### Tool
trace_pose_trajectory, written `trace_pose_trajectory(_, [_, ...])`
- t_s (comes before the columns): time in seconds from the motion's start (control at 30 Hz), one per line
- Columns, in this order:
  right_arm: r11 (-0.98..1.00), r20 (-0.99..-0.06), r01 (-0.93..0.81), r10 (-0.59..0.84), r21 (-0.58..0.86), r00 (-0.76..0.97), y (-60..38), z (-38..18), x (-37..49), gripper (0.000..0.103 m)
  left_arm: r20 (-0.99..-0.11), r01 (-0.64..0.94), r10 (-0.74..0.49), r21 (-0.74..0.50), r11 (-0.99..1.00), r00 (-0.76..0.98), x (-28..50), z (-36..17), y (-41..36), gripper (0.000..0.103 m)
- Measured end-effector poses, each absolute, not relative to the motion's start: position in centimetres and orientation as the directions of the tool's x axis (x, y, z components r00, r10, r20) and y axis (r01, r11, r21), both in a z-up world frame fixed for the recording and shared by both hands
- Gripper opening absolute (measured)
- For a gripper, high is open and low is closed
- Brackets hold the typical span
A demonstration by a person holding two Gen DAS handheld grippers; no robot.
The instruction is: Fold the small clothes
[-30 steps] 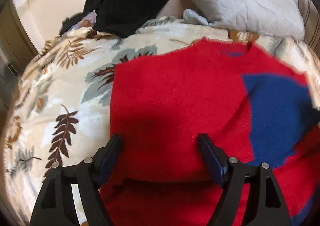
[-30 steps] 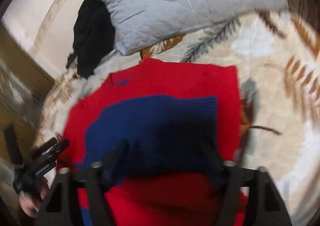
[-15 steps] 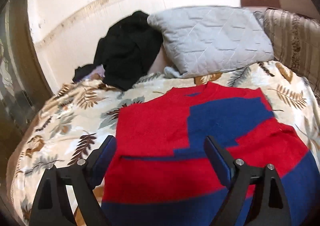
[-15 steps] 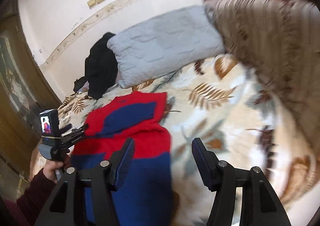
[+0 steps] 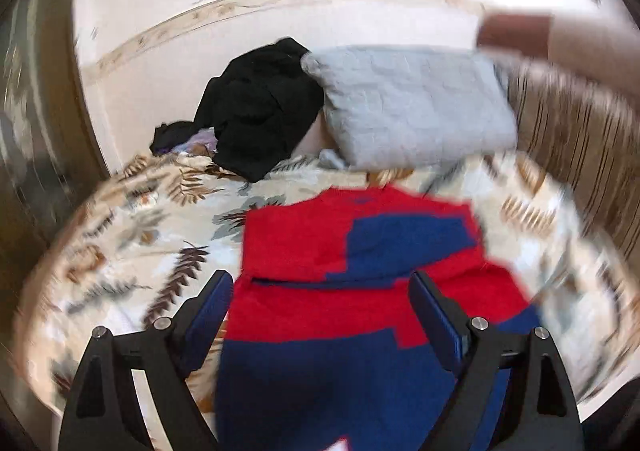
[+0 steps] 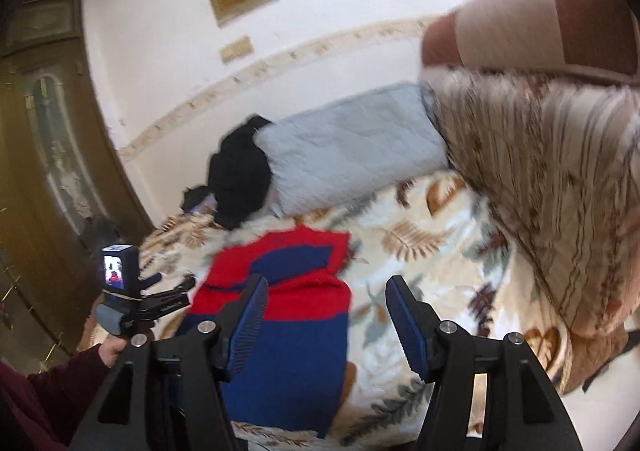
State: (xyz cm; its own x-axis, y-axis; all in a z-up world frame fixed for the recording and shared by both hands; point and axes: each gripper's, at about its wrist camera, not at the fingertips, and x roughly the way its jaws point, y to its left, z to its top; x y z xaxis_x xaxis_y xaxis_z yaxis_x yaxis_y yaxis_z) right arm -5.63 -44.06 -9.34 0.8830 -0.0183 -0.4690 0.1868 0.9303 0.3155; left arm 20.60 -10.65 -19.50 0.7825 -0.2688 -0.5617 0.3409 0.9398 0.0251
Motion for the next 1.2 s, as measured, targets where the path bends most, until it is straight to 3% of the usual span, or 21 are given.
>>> trace_pose_trajectory(0.1, [0.936,-0.437,0.169,-0.018,0.308,0.899,-43.3,-7.6,-6.6,0.066,-0.519,0.305,-0.325,-0.126,0.944,0.791,20.3,-18.3,-8.6,0.089])
trace_pose_trajectory(0.17, [0.932,-0.414,0.156,-0.007,0.327,0.91,-43.1,-6.9,-7.2,0.067,-0.518,0.259,-0.296,-0.143,0.955,0.803,20.4,-17.8,-7.8,0.089])
trace_pose_trajectory(0.27, [0.93,-0.391,0.145,-0.002,0.336,0.92,-42.8,-6.8,-7.6,0.07,-0.52,0.223,-0.233,-0.082,0.971,0.822,20.1,-17.6,-6.8,0.089])
trace_pose_trajectory(0.4, [0.926,-0.426,0.13,0.036,0.355,0.904,-43.0,-8.5,-6.2,0.07,-0.527,0.222,-0.164,0.05,0.974,0.834,18.9,-18.3,-5.5,0.089])
trace_pose_trajectory(0.6, [0.865,-0.505,0.115,0.173,0.489,0.846,-47.2,-14.2,-1.8,0.07,-0.702,0.29,-0.202,0.006,0.957,0.682,18.1,-22.6,-1.7,0.089])
trace_pose_trajectory(0.83, [0.792,-0.597,0.158,0.296,0.59,0.745,-49.7,-23.2,3.9,0.07,-0.782,0.327,-0.119,0.113,0.938,0.612,16.9,-27.9,1.0,0.089])
trace_pose_trajectory(1.0, [0.742,-0.629,0.127,0.448,0.658,0.635,-46.4,-29.2,6.4,0.07,-0.836,0.344,-0.159,0.037,0.938,0.525,17.5,-31.0,2.5,0.089])
trace_pose_trajectory(1.2, [0.679,-0.637,0.177,0.519,0.712,0.57,-44.4,-33.2,5.4,0.07,-0.847,0.378,-0.243,-0.054,0.924,0.474,16.5,-32.9,4.2,0.089])
